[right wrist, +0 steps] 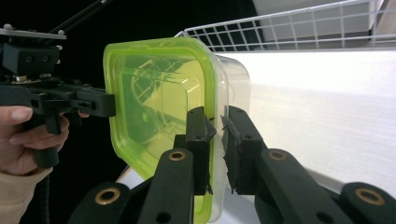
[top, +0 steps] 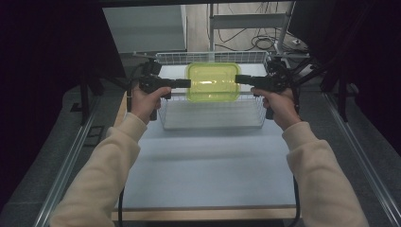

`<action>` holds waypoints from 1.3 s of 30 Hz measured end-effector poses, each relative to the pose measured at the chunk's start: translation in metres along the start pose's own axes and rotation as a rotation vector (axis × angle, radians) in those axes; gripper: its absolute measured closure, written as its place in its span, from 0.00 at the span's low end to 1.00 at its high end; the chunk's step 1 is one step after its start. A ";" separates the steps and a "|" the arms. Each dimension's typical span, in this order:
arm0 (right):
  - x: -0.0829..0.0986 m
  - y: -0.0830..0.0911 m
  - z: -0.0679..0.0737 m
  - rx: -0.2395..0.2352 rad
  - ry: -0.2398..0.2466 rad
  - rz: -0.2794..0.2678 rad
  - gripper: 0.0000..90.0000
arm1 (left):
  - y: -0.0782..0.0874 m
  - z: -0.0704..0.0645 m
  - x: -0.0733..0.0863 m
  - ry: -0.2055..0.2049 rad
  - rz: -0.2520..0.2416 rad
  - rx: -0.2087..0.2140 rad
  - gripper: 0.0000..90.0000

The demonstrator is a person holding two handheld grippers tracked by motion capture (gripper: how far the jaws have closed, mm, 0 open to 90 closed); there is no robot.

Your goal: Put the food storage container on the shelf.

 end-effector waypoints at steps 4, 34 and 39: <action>-0.007 -0.004 -0.005 0.013 -0.009 -0.003 0.89 | -0.005 0.007 -0.008 0.008 0.001 -0.006 0.90; -0.017 -0.041 -0.034 0.070 -0.071 0.007 0.88 | -0.026 0.050 -0.018 0.090 -0.036 -0.036 0.89; -0.015 -0.047 -0.035 0.095 -0.055 0.009 0.85 | -0.031 0.053 -0.020 0.103 -0.068 -0.046 0.86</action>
Point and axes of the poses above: each handheld gripper's, and its own axes: y roughly backward along the jaws, x roughly out of its underside, z roughly to its left, the point moved 9 cm from there along -y, roughly forward along the jaws, and after that the axes turned 9 degrees about x, right-handed, at the moved point
